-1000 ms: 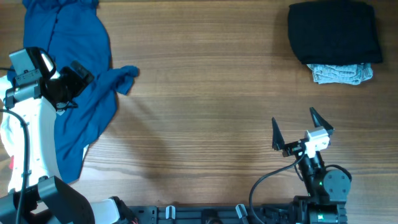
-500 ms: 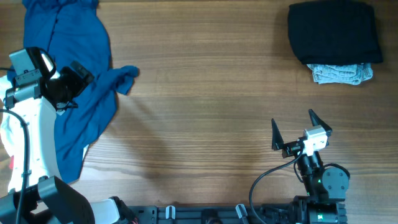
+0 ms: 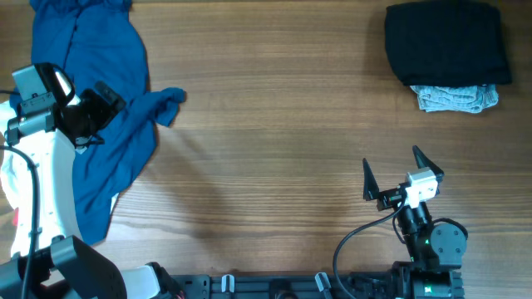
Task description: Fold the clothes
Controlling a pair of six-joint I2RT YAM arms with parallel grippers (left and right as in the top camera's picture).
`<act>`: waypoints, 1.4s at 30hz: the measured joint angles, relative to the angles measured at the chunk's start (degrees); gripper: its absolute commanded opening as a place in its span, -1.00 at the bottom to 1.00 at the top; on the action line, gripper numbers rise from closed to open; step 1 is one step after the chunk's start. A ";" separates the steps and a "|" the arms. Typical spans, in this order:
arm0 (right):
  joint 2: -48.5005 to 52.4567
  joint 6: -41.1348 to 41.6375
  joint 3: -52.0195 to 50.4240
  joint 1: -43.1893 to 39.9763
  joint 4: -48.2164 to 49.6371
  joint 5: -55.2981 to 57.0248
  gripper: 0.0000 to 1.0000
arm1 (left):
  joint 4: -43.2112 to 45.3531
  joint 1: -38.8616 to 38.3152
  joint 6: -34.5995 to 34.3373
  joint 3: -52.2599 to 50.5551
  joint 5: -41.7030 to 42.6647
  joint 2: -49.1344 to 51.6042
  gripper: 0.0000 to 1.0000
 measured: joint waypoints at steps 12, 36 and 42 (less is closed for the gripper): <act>-0.11 0.00 0.00 0.00 -0.04 0.02 0.99 | 16.65 -6.88 3.32 -8.44 -1.70 -24.37 1.00; -0.26 -0.24 0.00 0.00 -0.04 0.20 0.99 | 40.00 -13.33 5.66 -58.16 7.04 -75.08 1.00; -0.26 -0.24 0.00 0.00 -0.07 0.20 0.99 | 42.01 -14.23 5.68 -62.77 7.02 -79.47 1.00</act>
